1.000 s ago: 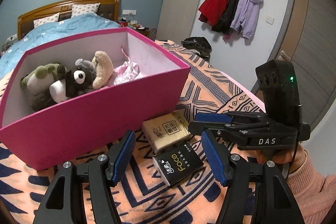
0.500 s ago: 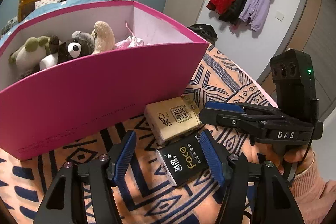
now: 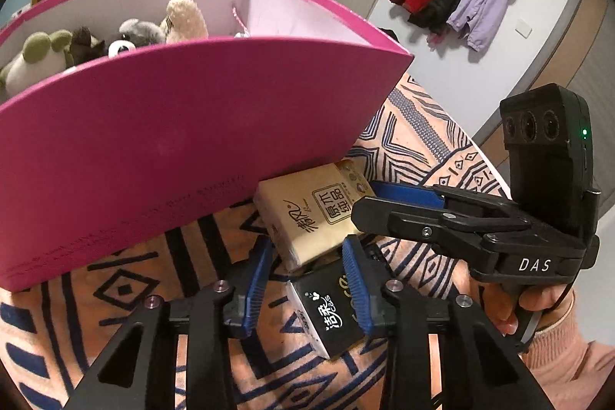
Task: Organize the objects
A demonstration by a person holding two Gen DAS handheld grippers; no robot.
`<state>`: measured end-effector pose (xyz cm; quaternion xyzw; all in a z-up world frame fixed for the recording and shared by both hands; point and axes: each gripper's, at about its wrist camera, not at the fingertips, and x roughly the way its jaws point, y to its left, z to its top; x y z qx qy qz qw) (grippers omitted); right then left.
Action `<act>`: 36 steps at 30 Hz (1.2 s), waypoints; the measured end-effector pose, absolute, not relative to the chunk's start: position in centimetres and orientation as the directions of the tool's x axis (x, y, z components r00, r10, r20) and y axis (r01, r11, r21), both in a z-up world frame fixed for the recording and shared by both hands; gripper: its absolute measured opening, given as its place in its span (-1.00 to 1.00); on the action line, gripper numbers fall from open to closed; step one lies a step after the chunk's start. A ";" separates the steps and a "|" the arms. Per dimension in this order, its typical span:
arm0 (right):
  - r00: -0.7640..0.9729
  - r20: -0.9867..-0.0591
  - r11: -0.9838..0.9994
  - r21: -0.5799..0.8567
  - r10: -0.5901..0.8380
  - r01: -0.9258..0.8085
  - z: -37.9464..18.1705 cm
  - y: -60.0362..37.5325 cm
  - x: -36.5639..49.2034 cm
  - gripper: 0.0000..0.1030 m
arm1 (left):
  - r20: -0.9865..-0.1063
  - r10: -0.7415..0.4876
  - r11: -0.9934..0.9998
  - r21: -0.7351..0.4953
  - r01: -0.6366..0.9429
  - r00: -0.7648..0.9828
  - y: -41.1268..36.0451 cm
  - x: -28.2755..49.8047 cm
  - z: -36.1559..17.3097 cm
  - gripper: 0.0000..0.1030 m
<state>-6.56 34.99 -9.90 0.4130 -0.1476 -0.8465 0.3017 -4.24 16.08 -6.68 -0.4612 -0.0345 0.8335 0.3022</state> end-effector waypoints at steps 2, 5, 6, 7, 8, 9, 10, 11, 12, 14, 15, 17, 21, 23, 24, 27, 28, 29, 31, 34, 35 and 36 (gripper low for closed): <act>-0.473 -0.611 -0.773 0.505 -0.635 0.385 -10.1 35.0 -6.7 -0.07 | -0.747 0.544 -0.811 -0.350 -0.469 -0.382 16.1 -4.4 -6.8 -0.30; -0.472 -0.616 -0.776 0.501 -0.631 0.383 -10.2 34.9 -6.8 -0.08 | -0.746 0.545 -0.811 -0.352 -0.467 -0.383 16.2 -4.4 -6.9 -0.30; -0.472 -0.616 -0.776 0.501 -0.631 0.383 -10.2 34.9 -6.7 -0.08 | -0.746 0.546 -0.811 -0.353 -0.467 -0.383 16.2 -4.4 -6.9 -0.30; -0.472 -0.615 -0.775 0.502 -0.632 0.384 -10.2 34.9 -6.8 -0.08 | -0.745 0.545 -0.811 -0.353 -0.467 -0.384 16.2 -4.4 -6.8 -0.30; -0.472 -0.614 -0.774 0.502 -0.633 0.384 -10.2 34.9 -6.7 -0.08 | -0.745 0.545 -0.811 -0.353 -0.467 -0.385 16.2 -4.4 -6.8 -0.30; -0.473 -0.613 -0.775 0.502 -0.632 0.385 -10.2 34.9 -6.6 -0.08 | -0.744 0.547 -0.810 -0.354 -0.467 -0.384 16.2 -4.4 -6.7 -0.30; -0.474 -0.614 -0.775 0.501 -0.632 0.385 -10.2 34.9 -6.6 -0.08 | -0.742 0.548 -0.810 -0.355 -0.467 -0.386 16.1 -4.3 -6.6 -0.30; -0.473 -0.612 -0.773 0.504 -0.634 0.384 -10.2 34.9 -6.6 -0.08 | -0.741 0.549 -0.809 -0.356 -0.468 -0.387 16.2 -4.3 -6.6 -0.30; -0.473 -0.610 -0.772 0.507 -0.636 0.384 -10.2 34.9 -6.5 -0.08 | -0.738 0.551 -0.808 -0.357 -0.469 -0.389 16.1 -4.3 -6.5 -0.30; -0.479 -0.608 -0.774 0.502 -0.633 0.386 -10.0 34.9 -6.2 -0.09 | -0.733 0.557 -0.804 -0.358 -0.474 -0.391 16.0 -4.1 -6.4 -0.30; -0.482 -0.605 -0.774 0.501 -0.634 0.388 -9.8 34.9 -6.0 -0.09 | -0.731 0.558 -0.804 -0.359 -0.474 -0.392 16.0 -4.0 -6.3 -0.30; -0.488 -0.602 -0.775 0.497 -0.632 0.391 -9.6 34.8 -5.8 -0.09 | -0.726 0.562 -0.802 -0.358 -0.479 -0.397 15.9 -3.8 -6.0 -0.30; -0.499 -0.593 -0.775 0.490 -0.632 0.399 -9.0 34.8 -5.4 -0.09 | -0.716 0.563 -0.799 -0.345 -0.493 -0.412 15.9 -3.2 -5.3 -0.30; -0.508 -0.588 -0.777 0.482 -0.630 0.405 -8.5 34.8 -5.0 -0.09 | -0.710 0.566 -0.797 -0.340 -0.499 -0.419 15.9 -2.9 -4.9 -0.30; -0.511 -0.584 -0.776 0.481 -0.631 0.408 -8.3 34.8 -4.8 -0.09 | -0.706 0.567 -0.796 -0.337 -0.503 -0.424 16.0 -2.7 -4.7 -0.30; -0.520 -0.574 -0.774 0.478 -0.633 0.415 -7.7 34.9 -4.4 -0.09 | -0.693 0.577 -0.790 -0.338 -0.512 -0.432 15.8 -2.3 -4.0 -0.30; -0.522 -0.571 -0.774 0.477 -0.633 0.417 -7.6 35.0 -4.3 -0.09 | -0.690 0.579 -0.788 -0.337 -0.515 -0.435 15.8 -2.1 -3.7 -0.30; -0.525 -0.569 -0.775 0.473 -0.632 0.420 -7.3 35.0 -4.1 -0.09 | -0.686 0.581 -0.786 -0.334 -0.520 -0.438 15.8 -2.0 -3.5 -0.30; -0.528 -0.565 -0.773 0.471 -0.634 0.425 -7.1 34.9 -4.0 -0.09 | -0.683 0.575 -0.789 -0.317 -0.526 -0.451 15.8 -1.7 -3.0 -0.30; -0.535 -0.560 -0.774 0.467 -0.633 0.428 -6.6 34.8 -3.7 -0.09 | -0.673 0.578 -0.786 -0.310 -0.535 -0.461 15.9 -1.2 -2.3 -0.30; -0.535 -0.557 -0.772 0.468 -0.636 0.430 -6.5 34.8 -3.7 -0.09 | -0.670 0.579 -0.786 -0.306 -0.537 -0.466 15.9 -1.1 -2.1 -0.30; -0.536 -0.554 -0.771 0.468 -0.637 0.432 -6.3 34.8 -3.6 -0.09 | -0.666 0.580 -0.785 -0.305 -0.539 -0.469 15.9 -0.9 -1.9 -0.30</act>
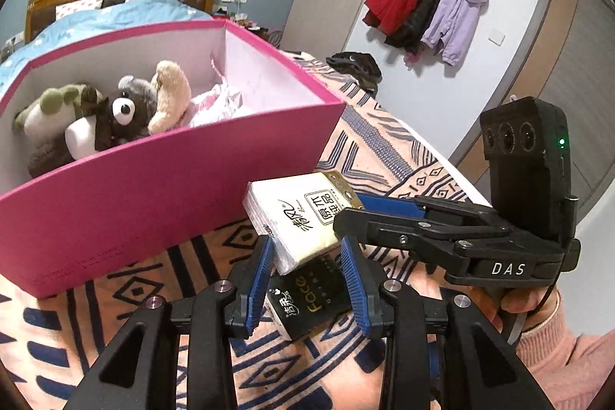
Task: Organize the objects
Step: 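Lift the gold tissue pack over the magenta box rim with the right gripper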
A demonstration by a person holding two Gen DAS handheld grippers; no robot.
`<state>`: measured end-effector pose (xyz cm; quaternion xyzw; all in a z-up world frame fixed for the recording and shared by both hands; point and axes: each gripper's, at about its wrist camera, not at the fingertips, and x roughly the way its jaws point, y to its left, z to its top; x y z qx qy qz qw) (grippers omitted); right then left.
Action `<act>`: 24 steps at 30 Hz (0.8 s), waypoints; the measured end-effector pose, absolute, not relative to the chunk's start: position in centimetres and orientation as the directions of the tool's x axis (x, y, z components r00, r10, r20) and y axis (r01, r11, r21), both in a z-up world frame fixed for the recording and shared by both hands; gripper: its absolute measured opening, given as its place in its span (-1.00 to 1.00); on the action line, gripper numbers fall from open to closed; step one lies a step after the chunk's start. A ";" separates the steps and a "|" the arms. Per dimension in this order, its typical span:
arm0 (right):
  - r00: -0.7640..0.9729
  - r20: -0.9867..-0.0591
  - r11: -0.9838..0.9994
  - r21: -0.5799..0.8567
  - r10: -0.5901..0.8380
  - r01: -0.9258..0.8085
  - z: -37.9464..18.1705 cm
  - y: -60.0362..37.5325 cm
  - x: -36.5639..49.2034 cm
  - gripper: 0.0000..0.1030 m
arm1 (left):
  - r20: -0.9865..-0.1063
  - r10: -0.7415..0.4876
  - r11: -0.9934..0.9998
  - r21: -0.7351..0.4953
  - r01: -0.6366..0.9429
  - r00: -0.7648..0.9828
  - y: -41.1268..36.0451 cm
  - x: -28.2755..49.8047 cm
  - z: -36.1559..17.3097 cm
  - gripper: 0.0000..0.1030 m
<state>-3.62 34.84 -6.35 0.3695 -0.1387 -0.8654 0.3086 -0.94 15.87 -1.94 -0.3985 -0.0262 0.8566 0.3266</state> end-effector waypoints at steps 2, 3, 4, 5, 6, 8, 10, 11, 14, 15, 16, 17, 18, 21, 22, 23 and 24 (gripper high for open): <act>-0.541 -0.546 -0.769 0.466 -0.639 0.438 -6.0 34.8 -3.4 -0.09 | -0.658 0.585 -0.783 -0.305 -0.541 -0.475 15.7 -0.7 -1.5 -0.30; -0.545 -0.542 -0.768 0.463 -0.640 0.442 -5.7 34.8 -3.3 -0.09 | -0.654 0.586 -0.782 -0.304 -0.543 -0.478 15.7 -0.6 -1.3 -0.30; -0.547 -0.540 -0.768 0.461 -0.640 0.444 -5.6 34.8 -3.2 -0.09 | -0.650 0.589 -0.781 -0.304 -0.546 -0.480 15.6 -0.5 -1.1 -0.30; -0.551 -0.536 -0.769 0.456 -0.639 0.448 -5.3 34.7 -3.1 -0.09 | -0.646 0.591 -0.779 -0.303 -0.549 -0.483 15.6 -0.4 -0.9 -0.30; -0.553 -0.535 -0.769 0.452 -0.639 0.451 -5.1 34.7 -3.0 -0.09 | -0.642 0.592 -0.778 -0.301 -0.551 -0.486 15.6 -0.3 -0.7 -0.30; -0.561 -0.529 -0.771 0.444 -0.637 0.457 -4.7 34.7 -2.8 -0.09 | -0.636 0.595 -0.776 -0.297 -0.556 -0.492 15.5 -0.2 -0.3 -0.30; -0.567 -0.522 -0.770 0.440 -0.637 0.462 -4.3 34.7 -2.7 -0.09 | -0.627 0.600 -0.773 -0.296 -0.561 -0.497 15.5 0.1 0.1 -0.30; -0.571 -0.517 -0.770 0.437 -0.638 0.464 -4.0 34.7 -2.6 -0.09 | -0.624 0.602 -0.773 -0.295 -0.562 -0.499 15.5 0.2 0.3 -0.30; -0.579 -0.508 -0.770 0.430 -0.638 0.472 -3.4 34.7 -2.5 -0.09 | -0.614 0.607 -0.770 -0.293 -0.567 -0.506 15.4 0.3 0.8 -0.30; -0.582 -0.504 -0.769 0.428 -0.639 0.474 -3.2 34.7 -2.4 -0.09 | -0.611 0.608 -0.769 -0.293 -0.569 -0.507 15.4 0.4 1.0 -0.30; -0.583 -0.501 -0.769 0.426 -0.639 0.477 -3.1 34.7 -2.4 -0.09 | -0.607 0.610 -0.768 -0.293 -0.570 -0.509 15.3 0.4 1.2 -0.30; -0.586 -0.498 -0.769 0.423 -0.639 0.479 -2.9 34.7 -2.4 -0.09 | -0.602 0.613 -0.766 -0.294 -0.572 -0.511 15.3 0.4 1.3 -0.30; -0.588 -0.493 -0.767 0.423 -0.641 0.482 -2.7 34.7 -2.4 -0.09 | -0.599 0.614 -0.765 -0.293 -0.574 -0.514 15.2 0.5 1.5 -0.30; -0.594 -0.486 -0.767 0.414 -0.642 0.490 -2.2 34.6 -2.2 -0.09 | -0.590 0.615 -0.765 -0.285 -0.577 -0.523 15.1 0.5 2.0 -0.30; -0.596 -0.483 -0.767 0.411 -0.642 0.493 -2.0 34.6 -2.2 -0.09 | -0.588 0.615 -0.765 -0.283 -0.578 -0.526 15.1 0.5 2.1 -0.30; -0.599 -0.479 -0.767 0.406 -0.642 0.497 -1.7 34.5 -2.3 -0.09 | -0.586 0.616 -0.765 -0.283 -0.578 -0.527 15.1 0.4 2.2 -0.30; -0.601 -0.475 -0.766 0.405 -0.643 0.499 -1.5 34.5 -2.3 -0.09 | -0.583 0.617 -0.764 -0.285 -0.579 -0.529 15.0 0.3 2.3 -0.30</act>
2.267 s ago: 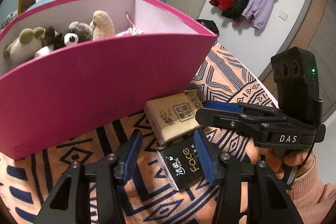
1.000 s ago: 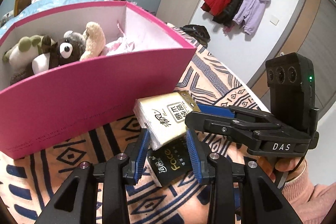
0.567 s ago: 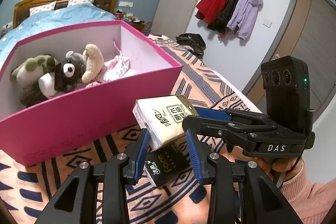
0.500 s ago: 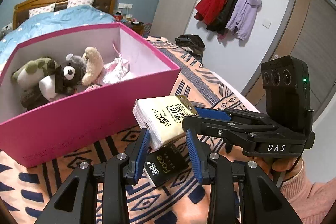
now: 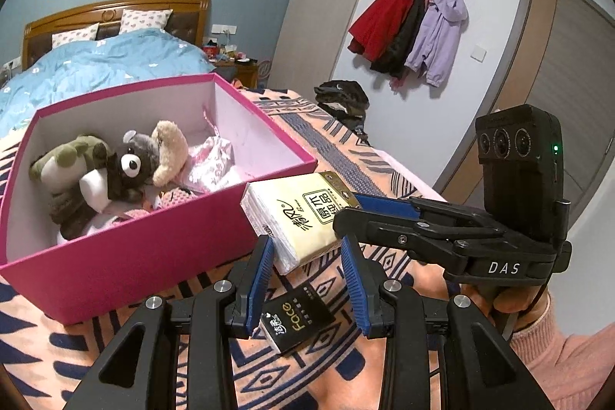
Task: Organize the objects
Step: 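Lift the gold tissue pack over the magenta box rim with the right gripper, then turn the gold pack flat, lower it into the box, open the right gripper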
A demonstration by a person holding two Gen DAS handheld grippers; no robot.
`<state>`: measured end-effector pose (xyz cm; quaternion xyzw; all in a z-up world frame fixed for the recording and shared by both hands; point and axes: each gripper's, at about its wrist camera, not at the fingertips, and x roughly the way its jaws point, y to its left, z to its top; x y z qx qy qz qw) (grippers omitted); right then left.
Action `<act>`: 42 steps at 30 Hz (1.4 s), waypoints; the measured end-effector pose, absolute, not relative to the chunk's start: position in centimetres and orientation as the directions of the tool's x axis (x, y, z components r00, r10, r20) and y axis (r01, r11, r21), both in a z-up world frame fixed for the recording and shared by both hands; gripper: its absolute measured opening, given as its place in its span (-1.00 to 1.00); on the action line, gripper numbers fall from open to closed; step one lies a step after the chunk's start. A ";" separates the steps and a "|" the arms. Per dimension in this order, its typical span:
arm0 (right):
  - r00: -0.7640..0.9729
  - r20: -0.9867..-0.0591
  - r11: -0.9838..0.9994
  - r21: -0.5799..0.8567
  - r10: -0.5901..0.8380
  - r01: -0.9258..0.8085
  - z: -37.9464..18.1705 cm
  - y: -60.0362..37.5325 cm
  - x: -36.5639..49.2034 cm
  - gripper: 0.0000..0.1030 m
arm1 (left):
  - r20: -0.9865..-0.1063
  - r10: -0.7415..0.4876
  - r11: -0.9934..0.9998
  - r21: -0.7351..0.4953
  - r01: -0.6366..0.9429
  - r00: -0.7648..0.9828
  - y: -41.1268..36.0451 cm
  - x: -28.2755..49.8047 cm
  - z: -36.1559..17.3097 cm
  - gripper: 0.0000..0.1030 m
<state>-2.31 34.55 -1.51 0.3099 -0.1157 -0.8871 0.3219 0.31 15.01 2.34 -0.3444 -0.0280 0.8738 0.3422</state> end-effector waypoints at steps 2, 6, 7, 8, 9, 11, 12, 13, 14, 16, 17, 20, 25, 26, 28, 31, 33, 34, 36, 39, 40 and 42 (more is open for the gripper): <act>-0.605 -0.469 -0.765 0.399 -0.643 0.505 -1.1 34.5 -2.4 -0.09 | -0.577 0.619 -0.764 -0.285 -0.579 -0.533 14.9 0.2 2.6 -0.30; -0.612 -0.461 -0.766 0.382 -0.643 0.517 -0.4 34.3 -2.7 -0.09 | -0.568 0.618 -0.767 -0.283 -0.576 -0.544 14.7 -0.2 3.1 -0.30; -0.612 -0.460 -0.765 0.381 -0.644 0.519 -0.3 34.3 -2.8 -0.09 | -0.566 0.615 -0.770 -0.279 -0.574 -0.549 14.7 -0.3 3.2 -0.30; -0.612 -0.458 -0.765 0.379 -0.644 0.521 -0.2 34.2 -3.0 -0.09 | -0.564 0.613 -0.771 -0.276 -0.574 -0.553 14.7 -0.4 3.3 -0.30; -0.612 -0.457 -0.764 0.378 -0.645 0.523 -0.1 34.2 -3.1 -0.09 | -0.563 0.612 -0.772 -0.274 -0.573 -0.555 14.8 -0.5 3.4 -0.30; -0.611 -0.454 -0.761 0.380 -0.649 0.525 0.1 34.1 -3.4 -0.09 | -0.560 0.609 -0.775 -0.270 -0.571 -0.562 14.7 -0.8 3.7 -0.30; -0.612 -0.453 -0.761 0.379 -0.649 0.527 0.2 34.1 -3.6 -0.09 | -0.560 0.607 -0.777 -0.267 -0.570 -0.565 14.7 -1.0 3.8 -0.30; -0.612 -0.452 -0.761 0.378 -0.649 0.528 0.3 34.1 -3.7 -0.09 | -0.559 0.604 -0.779 -0.265 -0.568 -0.568 14.7 -1.1 3.8 -0.30; -0.613 -0.450 -0.760 0.376 -0.650 0.530 0.5 34.1 -3.8 -0.09 | -0.559 0.602 -0.781 -0.262 -0.567 -0.571 14.6 -1.3 3.8 -0.30; -0.614 -0.447 -0.760 0.374 -0.650 0.532 0.7 34.0 -4.1 -0.09 | -0.558 0.597 -0.784 -0.257 -0.564 -0.576 14.6 -1.7 3.9 -0.30; -0.616 -0.447 -0.761 0.372 -0.649 0.532 0.7 34.0 -4.3 -0.09 | -0.557 0.597 -0.785 -0.257 -0.564 -0.578 14.6 -1.8 4.0 -0.30; -0.620 -0.448 -0.765 0.368 -0.644 0.529 0.9 33.9 -4.6 -0.09 | -0.557 0.598 -0.785 -0.259 -0.563 -0.576 14.6 -2.5 4.1 -0.30; -0.619 -0.452 -0.766 0.368 -0.642 0.526 1.0 33.9 -5.4 -0.09 | -0.561 0.593 -0.789 -0.257 -0.559 -0.578 14.7 -3.3 4.1 -0.30; -0.620 -0.453 -0.768 0.365 -0.640 0.527 1.0 33.8 -5.5 -0.09 | -0.561 0.592 -0.789 -0.258 -0.558 -0.578 14.7 -3.4 4.1 -0.30; -0.620 -0.456 -0.770 0.362 -0.638 0.526 1.0 33.8 -5.8 -0.09 | -0.563 0.591 -0.790 -0.259 -0.555 -0.578 14.7 -3.7 4.1 -0.30; -0.621 -0.459 -0.772 0.358 -0.635 0.525 1.1 33.7 -6.3 -0.09 | -0.564 0.588 -0.792 -0.259 -0.552 -0.580 14.8 -4.0 4.1 -0.30; -0.620 -0.461 -0.772 0.357 -0.635 0.526 1.1 33.7 -6.5 -0.09 | -0.564 0.587 -0.794 -0.259 -0.550 -0.580 14.8 -4.2 4.1 -0.30; -0.620 -0.461 -0.772 0.357 -0.635 0.526 1.1 33.7 -6.7 -0.09 | -0.565 0.586 -0.795 -0.258 -0.550 -0.581 14.8 -4.3 4.1 -0.30; -0.619 -0.460 -0.771 0.359 -0.637 0.526 1.1 33.8 -7.0 -0.09 | -0.567 0.582 -0.797 -0.254 -0.548 -0.583 14.9 -4.4 4.1 -0.30; -0.618 -0.461 -0.771 0.362 -0.637 0.524 1.0 33.8 -7.2 -0.09 | -0.569 0.577 -0.800 -0.248 -0.547 -0.586 15.0 -4.7 4.1 -0.30; -0.618 -0.462 -0.772 0.361 -0.636 0.524 1.0 33.7 -7.3 -0.09 | -0.569 0.578 -0.799 -0.248 -0.548 -0.585 15.0 -4.7 4.1 -0.30; -0.619 -0.464 -0.774 0.360 -0.633 0.521 1.0 33.7 -7.5 -0.09 | -0.570 0.577 -0.800 -0.249 -0.546 -0.585 15.0 -4.9 4.0 -0.30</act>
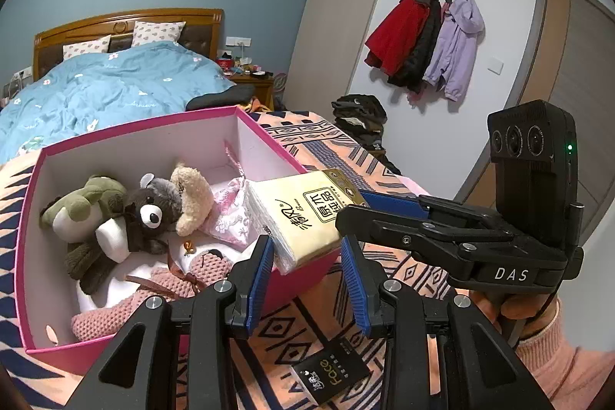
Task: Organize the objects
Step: 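Turn the gold pack flat, lower it into the box, open the right gripper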
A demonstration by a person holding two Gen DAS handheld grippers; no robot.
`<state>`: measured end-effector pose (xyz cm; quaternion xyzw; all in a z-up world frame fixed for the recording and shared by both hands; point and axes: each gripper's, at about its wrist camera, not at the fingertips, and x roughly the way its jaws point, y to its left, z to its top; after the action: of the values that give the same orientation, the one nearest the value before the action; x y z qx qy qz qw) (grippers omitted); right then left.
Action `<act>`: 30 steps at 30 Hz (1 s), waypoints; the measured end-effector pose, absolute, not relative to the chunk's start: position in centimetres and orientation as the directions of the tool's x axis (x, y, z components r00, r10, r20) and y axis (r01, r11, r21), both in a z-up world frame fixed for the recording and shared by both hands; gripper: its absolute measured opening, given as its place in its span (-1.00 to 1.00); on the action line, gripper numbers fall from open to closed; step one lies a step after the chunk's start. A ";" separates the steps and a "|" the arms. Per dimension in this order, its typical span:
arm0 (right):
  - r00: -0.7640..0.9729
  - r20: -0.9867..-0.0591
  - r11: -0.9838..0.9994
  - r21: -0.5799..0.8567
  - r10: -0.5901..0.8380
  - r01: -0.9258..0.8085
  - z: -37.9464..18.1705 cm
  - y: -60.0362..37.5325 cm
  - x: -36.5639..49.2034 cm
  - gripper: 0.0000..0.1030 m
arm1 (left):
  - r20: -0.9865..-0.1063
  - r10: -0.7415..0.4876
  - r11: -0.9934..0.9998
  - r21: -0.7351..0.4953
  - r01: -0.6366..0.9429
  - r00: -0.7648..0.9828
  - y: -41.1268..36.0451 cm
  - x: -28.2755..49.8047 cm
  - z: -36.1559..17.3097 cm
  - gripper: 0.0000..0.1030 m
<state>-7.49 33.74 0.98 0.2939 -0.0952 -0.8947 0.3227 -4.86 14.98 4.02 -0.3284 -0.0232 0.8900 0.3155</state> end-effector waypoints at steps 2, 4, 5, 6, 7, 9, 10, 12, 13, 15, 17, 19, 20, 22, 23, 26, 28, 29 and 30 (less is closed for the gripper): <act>-0.619 -0.466 -0.775 0.360 -0.632 0.520 1.0 33.8 -7.6 -0.09 | -0.572 0.575 -0.801 -0.248 -0.545 -0.585 15.0 -5.0 4.0 -0.30; -0.618 -0.468 -0.775 0.361 -0.631 0.518 0.9 33.8 -7.8 -0.09 | -0.573 0.574 -0.801 -0.248 -0.545 -0.584 15.1 -5.2 3.9 -0.30; -0.618 -0.469 -0.776 0.362 -0.631 0.517 0.9 33.8 -7.9 -0.09 | -0.574 0.573 -0.802 -0.247 -0.543 -0.584 15.1 -5.3 3.9 -0.30; -0.618 -0.470 -0.776 0.363 -0.631 0.516 0.9 33.8 -8.0 -0.09 | -0.575 0.572 -0.803 -0.247 -0.543 -0.585 15.2 -5.4 3.8 -0.30; -0.618 -0.471 -0.777 0.363 -0.630 0.515 0.9 33.8 -8.1 -0.09 | -0.576 0.572 -0.803 -0.247 -0.543 -0.584 15.2 -5.4 3.9 -0.30; -0.619 -0.473 -0.778 0.360 -0.627 0.514 0.9 33.7 -8.1 -0.09 | -0.578 0.570 -0.804 -0.247 -0.541 -0.584 15.2 -5.5 3.8 -0.30; -0.619 -0.473 -0.779 0.359 -0.627 0.514 0.9 33.7 -8.2 -0.09 | -0.580 0.568 -0.805 -0.247 -0.539 -0.584 15.2 -5.6 3.7 -0.30; -0.619 -0.473 -0.779 0.360 -0.627 0.514 0.9 33.7 -8.3 -0.09 | -0.582 0.567 -0.807 -0.251 -0.535 -0.583 15.2 -5.9 3.6 -0.30; -0.619 -0.474 -0.780 0.359 -0.626 0.513 0.9 33.7 -8.3 -0.09 | -0.582 0.568 -0.807 -0.254 -0.533 -0.581 15.2 -6.0 3.5 -0.30; -0.617 -0.478 -0.780 0.360 -0.625 0.512 0.8 33.6 -8.6 -0.09 | -0.583 0.569 -0.807 -0.259 -0.531 -0.580 15.1 -6.2 3.4 -0.30; -0.616 -0.481 -0.781 0.360 -0.624 0.510 0.7 33.6 -8.8 -0.09 | -0.587 0.568 -0.807 -0.262 -0.529 -0.577 15.1 -6.4 3.2 -0.30; -0.614 -0.484 -0.781 0.361 -0.624 0.509 0.5 33.5 -9.0 -0.09 | -0.592 0.566 -0.809 -0.263 -0.526 -0.574 15.1 -6.7 3.1 -0.30; -0.613 -0.485 -0.782 0.361 -0.623 0.508 0.5 33.5 -9.1 -0.09 | -0.594 0.565 -0.810 -0.264 -0.524 -0.573 15.1 -6.8 3.0 -0.30; -0.612 -0.488 -0.783 0.362 -0.622 0.506 0.4 33.4 -9.3 -0.09 | -0.597 0.565 -0.810 -0.269 -0.521 -0.570 15.1 -7.0 2.8 -0.30; -0.612 -0.489 -0.783 0.362 -0.621 0.505 0.3 33.4 -9.4 -0.09 | -0.598 0.565 -0.810 -0.272 -0.519 -0.568 15.0 -7.1 2.7 -0.30; -0.610 -0.492 -0.784 0.364 -0.621 0.504 0.2 33.3 -9.6 -0.09 | -0.602 0.565 -0.811 -0.278 -0.514 -0.565 15.0 -7.3 2.6 -0.30; -0.611 -0.493 -0.784 0.362 -0.620 0.504 0.2 33.3 -9.7 -0.09 | -0.603 0.565 -0.811 -0.281 -0.513 -0.564 15.0 -7.5 2.6 -0.30; -0.611 -0.494 -0.785 0.361 -0.619 0.504 0.2 33.3 -9.7 -0.09 | -0.603 0.565 -0.812 -0.282 -0.512 -0.563 15.0 -7.5 2.5 -0.30; -0.611 -0.493 -0.785 0.362 -0.619 0.503 0.2 33.3 -9.7 -0.09 | -0.603 0.565 -0.812 -0.282 -0.512 -0.563 15.0 -7.5 2.6 -0.30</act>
<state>-9.70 33.27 0.17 0.3093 -0.0938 -0.8925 0.3145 -7.54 14.96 2.56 -0.3542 -0.0375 0.8834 0.3046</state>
